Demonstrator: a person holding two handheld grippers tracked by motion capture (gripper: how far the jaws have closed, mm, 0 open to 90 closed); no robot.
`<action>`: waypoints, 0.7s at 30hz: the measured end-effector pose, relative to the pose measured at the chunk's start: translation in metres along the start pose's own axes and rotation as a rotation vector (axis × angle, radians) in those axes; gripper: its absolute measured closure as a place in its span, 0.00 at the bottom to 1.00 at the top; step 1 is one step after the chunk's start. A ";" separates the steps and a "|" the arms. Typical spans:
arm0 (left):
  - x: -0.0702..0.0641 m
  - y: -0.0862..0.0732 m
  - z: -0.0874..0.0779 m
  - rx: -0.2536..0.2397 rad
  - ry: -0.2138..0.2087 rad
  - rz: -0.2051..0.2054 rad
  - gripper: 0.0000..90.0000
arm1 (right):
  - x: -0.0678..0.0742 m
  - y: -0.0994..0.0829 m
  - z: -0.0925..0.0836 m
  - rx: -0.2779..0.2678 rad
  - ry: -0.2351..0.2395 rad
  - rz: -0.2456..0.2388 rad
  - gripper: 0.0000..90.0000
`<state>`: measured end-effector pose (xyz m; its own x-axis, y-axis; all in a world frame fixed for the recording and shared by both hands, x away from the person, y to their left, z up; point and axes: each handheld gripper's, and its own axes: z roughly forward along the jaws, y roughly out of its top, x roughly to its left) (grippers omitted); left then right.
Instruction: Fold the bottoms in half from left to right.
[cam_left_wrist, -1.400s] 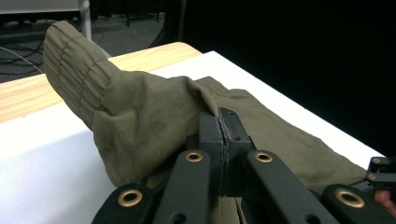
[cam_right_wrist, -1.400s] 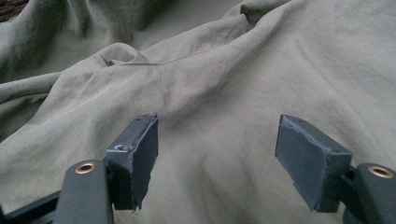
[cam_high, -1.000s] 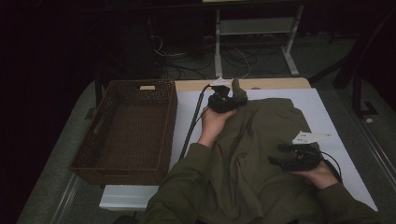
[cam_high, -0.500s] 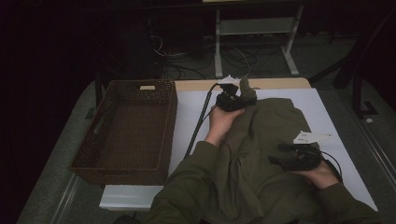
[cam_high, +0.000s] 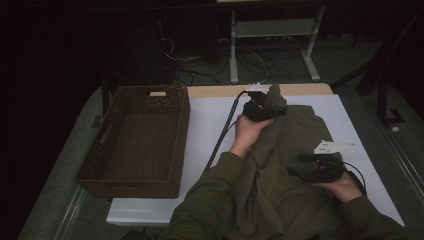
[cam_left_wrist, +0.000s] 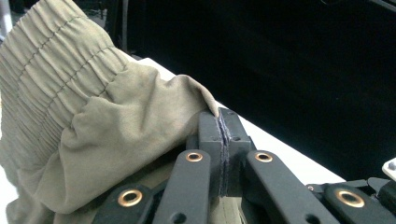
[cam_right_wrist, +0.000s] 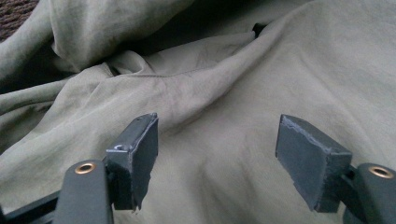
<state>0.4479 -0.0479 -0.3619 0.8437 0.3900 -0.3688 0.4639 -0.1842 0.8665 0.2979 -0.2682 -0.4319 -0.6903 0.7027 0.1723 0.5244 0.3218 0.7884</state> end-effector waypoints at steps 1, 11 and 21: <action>-0.001 0.000 0.002 0.002 -0.003 -0.002 0.99 | 0.000 0.000 0.000 0.000 0.001 0.000 0.33; -0.005 -0.006 0.028 0.028 -0.037 -0.013 0.98 | -0.001 0.000 0.000 -0.004 0.004 0.001 0.33; -0.010 -0.013 0.054 0.074 -0.059 -0.008 0.99 | -0.001 0.000 0.000 -0.002 0.006 -0.001 0.33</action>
<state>0.4481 -0.0977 -0.3879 0.8535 0.3379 -0.3966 0.4873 -0.2484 0.8372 0.2992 -0.2690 -0.4324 -0.6940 0.6983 0.1754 0.5229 0.3214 0.7895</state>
